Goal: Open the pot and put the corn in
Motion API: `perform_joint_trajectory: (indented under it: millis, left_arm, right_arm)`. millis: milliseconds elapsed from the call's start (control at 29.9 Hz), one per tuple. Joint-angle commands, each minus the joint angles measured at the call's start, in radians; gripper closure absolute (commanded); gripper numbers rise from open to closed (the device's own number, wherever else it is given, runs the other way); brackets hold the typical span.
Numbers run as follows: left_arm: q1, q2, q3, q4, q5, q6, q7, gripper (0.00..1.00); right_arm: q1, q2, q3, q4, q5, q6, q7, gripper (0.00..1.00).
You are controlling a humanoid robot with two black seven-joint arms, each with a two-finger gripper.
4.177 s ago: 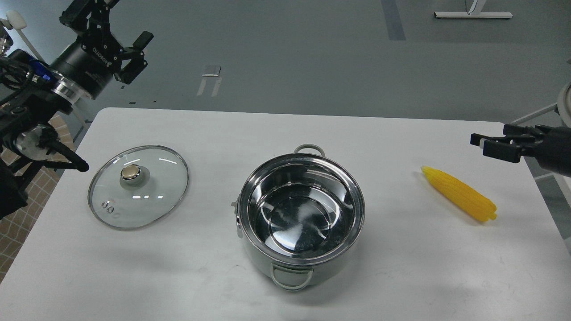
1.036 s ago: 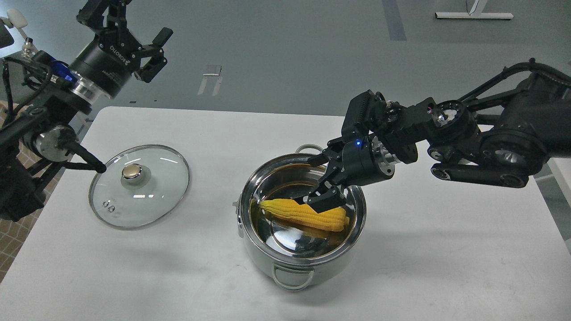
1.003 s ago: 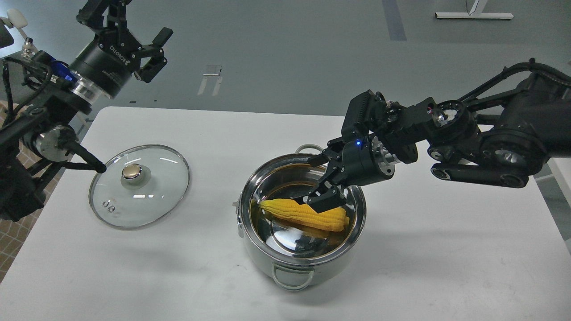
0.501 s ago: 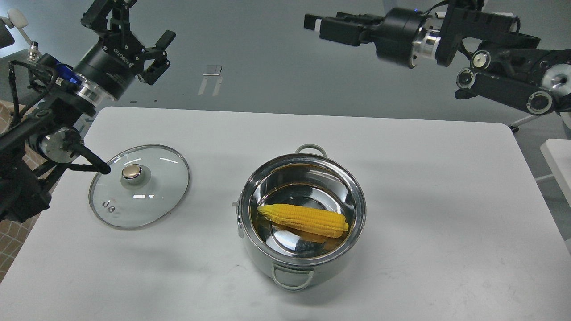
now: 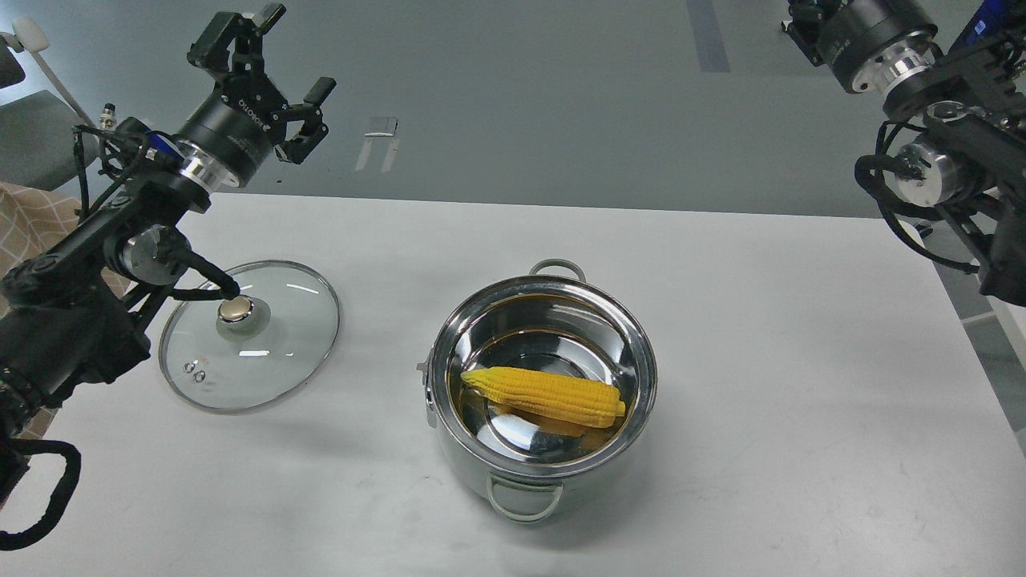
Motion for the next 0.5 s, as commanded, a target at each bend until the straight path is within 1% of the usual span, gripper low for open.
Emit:
perform_joint_trajectory:
  millis: [0,33,67,134,167,201,234,401,468]
  left_arm:
    - [-0.017,-0.048,0.0,0.049,-0.002,0.0,0.003,0.02]
    - [-0.017,-0.062,0.0,0.051,-0.002,0.0,0.006,0.02]
    - [-0.016,-0.076,0.0,0.051,-0.002,0.0,0.023,0.02]
    - [-0.016,-0.097,0.0,0.049,-0.002,0.0,0.049,0.02]
    - [-0.014,-0.119,0.0,0.049,-0.002,0.0,0.08,0.02]
    - [-0.013,-0.127,0.0,0.049,-0.002,0.0,0.091,0.02]
    - [-0.011,-0.133,0.0,0.049,-0.002,0.0,0.095,0.02]
    - [-0.01,-0.137,-0.003,0.042,-0.003,0.0,0.092,0.02]
    - [-0.011,-0.139,-0.026,0.036,-0.003,0.0,0.092,0.02]
  right_arm:
    - [-0.084,0.01,0.093,-0.011,0.053,0.057,0.0,0.0]
    - [-0.108,0.013,0.114,-0.023,0.062,0.084,0.0,0.0]
    - [-0.133,0.015,0.136,-0.034,0.072,0.115,0.0,0.0]
    - [-0.155,0.015,0.159,-0.035,0.086,0.139,0.0,0.0]
    - [-0.179,0.016,0.18,-0.034,0.099,0.153,0.0,0.0]
    - [-0.185,0.019,0.191,-0.034,0.102,0.153,0.0,0.0]
    - [-0.2,0.022,0.21,-0.032,0.102,0.153,0.0,0.0]
    - [-0.214,0.027,0.243,-0.027,0.102,0.15,0.0,0.0]
    - [-0.214,0.027,0.251,-0.026,0.103,0.147,0.0,0.0]
